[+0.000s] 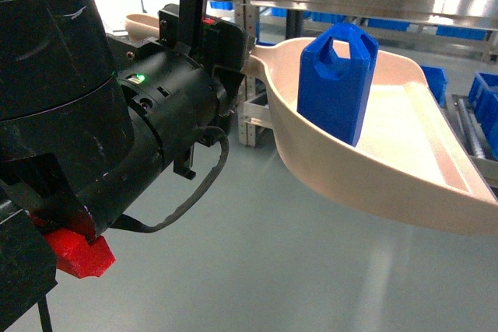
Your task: Place part in tray to right shelf
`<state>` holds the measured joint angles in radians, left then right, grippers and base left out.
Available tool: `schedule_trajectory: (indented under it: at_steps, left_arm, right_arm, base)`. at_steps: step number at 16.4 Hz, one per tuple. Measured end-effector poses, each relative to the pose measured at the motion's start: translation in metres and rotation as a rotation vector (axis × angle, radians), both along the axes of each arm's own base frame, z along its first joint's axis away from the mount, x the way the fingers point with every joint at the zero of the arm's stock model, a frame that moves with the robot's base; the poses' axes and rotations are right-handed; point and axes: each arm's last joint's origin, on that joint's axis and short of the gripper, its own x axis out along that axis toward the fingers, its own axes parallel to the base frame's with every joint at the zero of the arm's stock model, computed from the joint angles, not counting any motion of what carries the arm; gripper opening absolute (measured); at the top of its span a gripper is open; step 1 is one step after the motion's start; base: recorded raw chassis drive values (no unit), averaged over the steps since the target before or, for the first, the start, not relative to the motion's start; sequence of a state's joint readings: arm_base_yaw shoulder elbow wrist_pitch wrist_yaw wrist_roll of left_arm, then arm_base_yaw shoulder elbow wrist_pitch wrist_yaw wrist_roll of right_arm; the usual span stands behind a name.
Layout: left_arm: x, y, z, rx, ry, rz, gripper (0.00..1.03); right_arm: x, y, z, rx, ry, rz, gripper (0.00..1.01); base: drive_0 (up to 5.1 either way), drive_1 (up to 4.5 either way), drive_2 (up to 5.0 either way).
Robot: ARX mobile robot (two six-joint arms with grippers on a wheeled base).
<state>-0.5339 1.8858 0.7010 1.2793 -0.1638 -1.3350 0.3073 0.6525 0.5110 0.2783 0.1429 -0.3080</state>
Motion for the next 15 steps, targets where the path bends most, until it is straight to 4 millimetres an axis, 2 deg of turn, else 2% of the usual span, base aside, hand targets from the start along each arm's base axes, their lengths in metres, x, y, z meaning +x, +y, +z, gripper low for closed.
schedule_trajectory:
  at_steps: [15]
  left_arm:
    - [-0.0002,-0.0003,0.0000,0.000,0.000,-0.001,0.18]
  right_arm:
    - [0.0000,0.0000,0.0000,0.000,0.000,-0.001,0.98]
  base:
    - [-1.6,-1.63,-1.6]
